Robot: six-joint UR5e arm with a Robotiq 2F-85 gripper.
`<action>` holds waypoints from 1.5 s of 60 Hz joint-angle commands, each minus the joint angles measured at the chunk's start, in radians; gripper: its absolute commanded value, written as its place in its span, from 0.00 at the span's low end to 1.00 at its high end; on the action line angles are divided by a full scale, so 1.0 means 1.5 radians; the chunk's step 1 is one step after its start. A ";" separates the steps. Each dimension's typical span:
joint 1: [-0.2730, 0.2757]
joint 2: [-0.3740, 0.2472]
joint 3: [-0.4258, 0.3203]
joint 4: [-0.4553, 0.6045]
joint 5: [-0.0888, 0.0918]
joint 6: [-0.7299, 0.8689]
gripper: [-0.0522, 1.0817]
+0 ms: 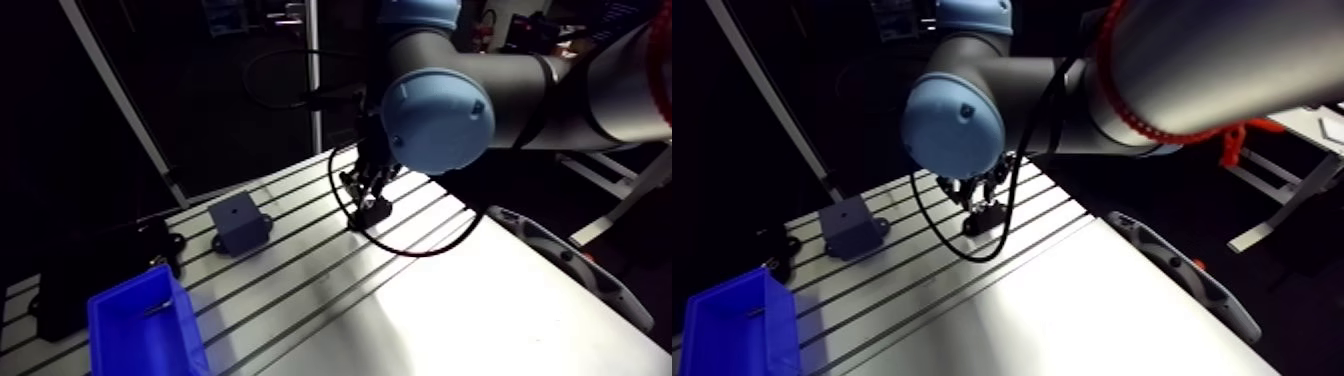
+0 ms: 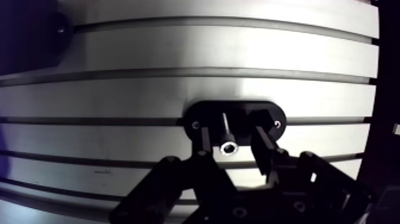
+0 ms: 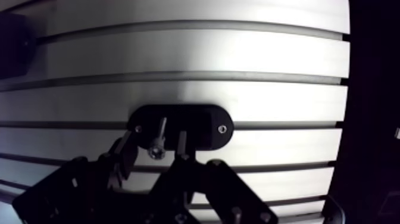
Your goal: Pick up the M10 bolt and insert it into the hole until fully seated.
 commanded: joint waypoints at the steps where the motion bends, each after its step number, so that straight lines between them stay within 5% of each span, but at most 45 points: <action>1: 0.000 -0.001 0.000 -0.001 -0.002 0.000 0.51; 30: 0.000 -0.003 0.003 -0.001 -0.016 0.001 0.52; 90: 0.002 0.000 0.005 -0.001 -0.016 0.003 0.57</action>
